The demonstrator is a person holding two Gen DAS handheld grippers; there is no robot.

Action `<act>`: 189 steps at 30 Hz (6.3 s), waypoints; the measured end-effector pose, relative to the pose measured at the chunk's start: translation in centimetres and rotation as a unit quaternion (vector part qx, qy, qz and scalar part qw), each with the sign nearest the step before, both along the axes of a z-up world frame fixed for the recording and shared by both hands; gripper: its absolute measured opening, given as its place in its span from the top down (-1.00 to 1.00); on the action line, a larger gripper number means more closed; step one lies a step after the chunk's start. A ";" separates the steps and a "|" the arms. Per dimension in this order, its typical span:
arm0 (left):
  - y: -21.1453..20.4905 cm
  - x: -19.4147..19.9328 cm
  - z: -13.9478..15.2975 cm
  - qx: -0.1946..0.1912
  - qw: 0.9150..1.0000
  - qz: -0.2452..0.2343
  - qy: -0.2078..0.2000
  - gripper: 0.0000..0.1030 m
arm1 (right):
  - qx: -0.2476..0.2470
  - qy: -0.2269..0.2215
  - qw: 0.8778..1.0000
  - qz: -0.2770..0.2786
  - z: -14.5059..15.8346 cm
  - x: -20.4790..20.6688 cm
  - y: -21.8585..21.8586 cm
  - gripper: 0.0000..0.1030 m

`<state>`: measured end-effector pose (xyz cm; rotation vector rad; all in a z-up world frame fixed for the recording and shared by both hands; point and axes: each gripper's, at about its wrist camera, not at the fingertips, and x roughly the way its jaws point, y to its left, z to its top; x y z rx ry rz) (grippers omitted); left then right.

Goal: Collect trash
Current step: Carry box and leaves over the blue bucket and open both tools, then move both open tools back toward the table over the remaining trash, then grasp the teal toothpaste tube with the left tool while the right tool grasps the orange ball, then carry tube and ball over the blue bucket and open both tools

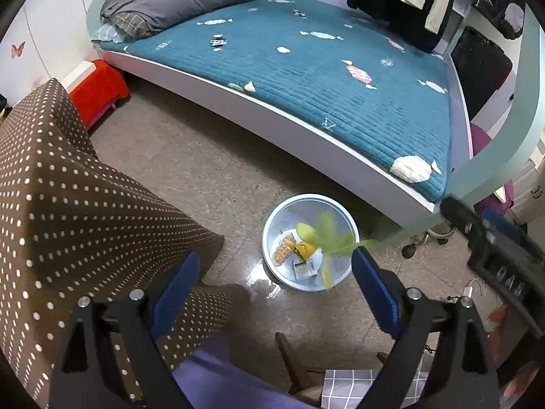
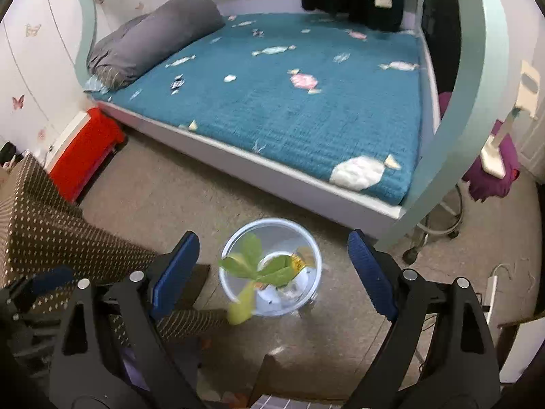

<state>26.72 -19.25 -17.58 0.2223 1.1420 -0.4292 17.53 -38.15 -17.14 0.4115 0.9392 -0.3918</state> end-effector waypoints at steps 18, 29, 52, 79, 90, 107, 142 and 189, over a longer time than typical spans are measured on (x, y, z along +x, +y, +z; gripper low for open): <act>0.9 -2.2 2.6 -0.013 1.000 0.001 -0.019 -0.73 | 0.007 -0.002 1.000 -0.004 1.9 -3.5 1.8 -0.69; 2.9 -4.1 5.6 -0.025 0.998 0.009 -0.048 -0.73 | -0.010 -0.030 0.999 0.011 5.0 -4.8 3.9 -0.69; 13.2 -6.7 11.2 -0.047 0.988 0.091 -0.114 -0.73 | -0.023 -0.077 0.991 0.102 9.6 -3.2 11.8 -0.69; 30.6 -5.7 9.8 -0.053 0.965 0.236 -0.102 -0.73 | -0.037 -0.059 0.962 0.263 9.7 2.1 26.8 -0.69; 35.3 -4.8 8.5 -0.054 0.960 0.257 -0.093 -0.68 | -0.037 -0.045 0.951 0.304 8.8 3.5 30.5 -0.69; 35.1 -2.5 7.5 0.012 0.959 0.254 -0.124 0.72 | -0.030 -0.037 0.944 0.328 8.1 4.7 32.1 -0.69; 36.3 -13.1 14.3 -0.055 0.946 0.252 -0.196 0.81 | 0.030 -0.080 0.923 0.376 9.7 4.8 33.6 0.42; 8.1 -8.2 12.8 -0.060 0.984 -0.029 -0.164 0.80 | 0.025 -0.125 0.985 0.116 10.8 -4.4 8.5 0.41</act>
